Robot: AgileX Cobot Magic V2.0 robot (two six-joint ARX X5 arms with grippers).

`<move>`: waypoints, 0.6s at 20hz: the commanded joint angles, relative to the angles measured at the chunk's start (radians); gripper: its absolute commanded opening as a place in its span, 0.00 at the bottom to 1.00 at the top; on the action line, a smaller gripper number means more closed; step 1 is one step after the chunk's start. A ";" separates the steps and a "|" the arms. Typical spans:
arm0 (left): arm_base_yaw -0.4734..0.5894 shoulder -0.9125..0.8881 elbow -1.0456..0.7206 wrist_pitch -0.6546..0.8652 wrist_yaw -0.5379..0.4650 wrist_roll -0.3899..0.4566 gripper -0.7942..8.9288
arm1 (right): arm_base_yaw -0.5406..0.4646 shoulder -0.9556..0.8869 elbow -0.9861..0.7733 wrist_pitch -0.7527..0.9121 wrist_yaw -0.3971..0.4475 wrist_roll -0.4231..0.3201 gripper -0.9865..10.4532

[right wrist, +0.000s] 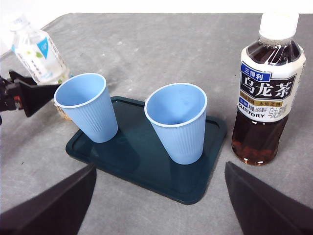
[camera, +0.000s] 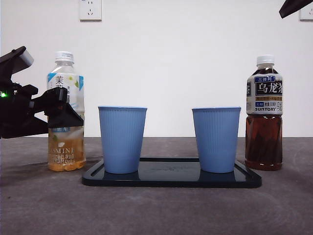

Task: Pour the drink into the cup

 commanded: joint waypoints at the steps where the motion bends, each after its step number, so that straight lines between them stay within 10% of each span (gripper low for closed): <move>1: -0.002 0.016 0.017 0.012 -0.005 0.001 0.37 | 0.007 0.001 0.005 0.004 0.004 -0.009 0.45; 12: -0.002 -0.128 0.064 -0.221 -0.005 0.109 0.33 | 0.007 0.001 0.005 0.003 0.004 -0.028 0.45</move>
